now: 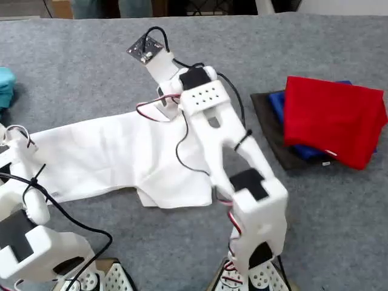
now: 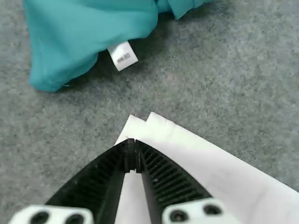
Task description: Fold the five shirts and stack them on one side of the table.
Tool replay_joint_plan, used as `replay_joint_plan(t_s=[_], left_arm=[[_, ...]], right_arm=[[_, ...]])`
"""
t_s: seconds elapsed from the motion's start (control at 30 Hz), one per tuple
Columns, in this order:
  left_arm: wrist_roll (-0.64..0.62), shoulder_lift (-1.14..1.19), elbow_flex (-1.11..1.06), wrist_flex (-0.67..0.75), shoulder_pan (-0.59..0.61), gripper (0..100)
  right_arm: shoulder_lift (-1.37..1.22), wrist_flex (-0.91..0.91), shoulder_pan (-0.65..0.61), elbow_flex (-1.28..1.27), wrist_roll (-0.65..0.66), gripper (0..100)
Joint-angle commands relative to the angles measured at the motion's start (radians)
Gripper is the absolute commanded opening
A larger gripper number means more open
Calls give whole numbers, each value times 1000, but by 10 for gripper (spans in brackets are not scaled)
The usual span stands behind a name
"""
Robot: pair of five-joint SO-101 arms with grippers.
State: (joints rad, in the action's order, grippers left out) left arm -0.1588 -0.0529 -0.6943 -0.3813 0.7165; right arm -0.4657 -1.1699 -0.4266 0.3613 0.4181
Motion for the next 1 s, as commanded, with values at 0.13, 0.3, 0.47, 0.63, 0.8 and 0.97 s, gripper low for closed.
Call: replay_joint_plan(t_s=[0.13,0.3,0.47,0.63,0.8,0.97], left_arm=[[-5,15,107,9,-65,29],[-11,129,206,12,-67,29],[-9,310,366,-69,-50,29],[-9,376,466,-147,-12,28],[-3,390,466,-147,4,28],[-11,390,464,-149,81,28]], right_arm=[[-246,29,54,346,-25,15],[-410,28,106,562,-138,15],[-564,-3,137,713,-187,15],[-656,-133,144,880,-212,15],[-754,-140,198,980,-201,15],[-842,-107,264,1013,-209,15]])
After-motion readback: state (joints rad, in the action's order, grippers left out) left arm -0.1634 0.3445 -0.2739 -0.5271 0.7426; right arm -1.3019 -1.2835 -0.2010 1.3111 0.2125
